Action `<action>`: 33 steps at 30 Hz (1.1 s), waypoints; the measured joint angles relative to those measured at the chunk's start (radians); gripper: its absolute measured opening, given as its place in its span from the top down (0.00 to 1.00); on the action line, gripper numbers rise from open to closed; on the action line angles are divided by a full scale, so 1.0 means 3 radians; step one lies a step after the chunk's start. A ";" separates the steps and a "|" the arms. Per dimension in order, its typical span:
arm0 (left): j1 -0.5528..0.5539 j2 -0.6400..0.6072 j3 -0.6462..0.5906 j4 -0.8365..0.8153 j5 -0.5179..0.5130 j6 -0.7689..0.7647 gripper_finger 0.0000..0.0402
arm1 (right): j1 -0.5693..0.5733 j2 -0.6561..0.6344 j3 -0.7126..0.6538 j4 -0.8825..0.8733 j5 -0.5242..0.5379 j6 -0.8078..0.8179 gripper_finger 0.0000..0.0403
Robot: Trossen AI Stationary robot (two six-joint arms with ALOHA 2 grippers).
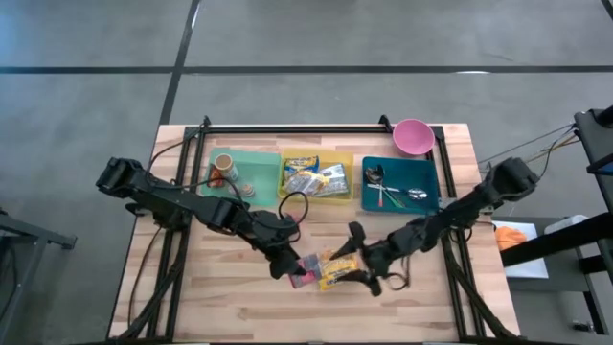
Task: Pick & Place Food Item
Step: Put the red seasoning can into the green bin
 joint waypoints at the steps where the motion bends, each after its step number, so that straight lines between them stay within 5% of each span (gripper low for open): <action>1: 0.0000 0.0000 0.0000 0.0000 0.0014 0.0001 0.29 | 0.0022 0.0047 0.0058 -0.0076 0.0147 -0.0093 0.34; 5: 0.0000 0.0000 0.0000 0.0003 0.0059 0.0003 0.29 | 0.0061 0.0252 0.0315 -0.0256 0.0562 -0.0218 0.34; 24: 0.0013 0.0000 0.0000 0.0093 0.0126 0.0040 0.29 | 0.0071 0.0669 0.1120 -0.0891 0.0621 -0.0289 0.34; 30: 0.0013 0.0000 -0.0001 0.0139 0.0226 0.0079 0.29 | 0.0072 0.0658 0.1278 -0.1267 0.0622 -0.0282 0.49; 33: 0.0013 0.0001 -0.0001 0.0154 0.0230 0.0084 0.29 | 0.0073 0.0655 0.1279 -0.1261 0.0621 -0.0295 0.48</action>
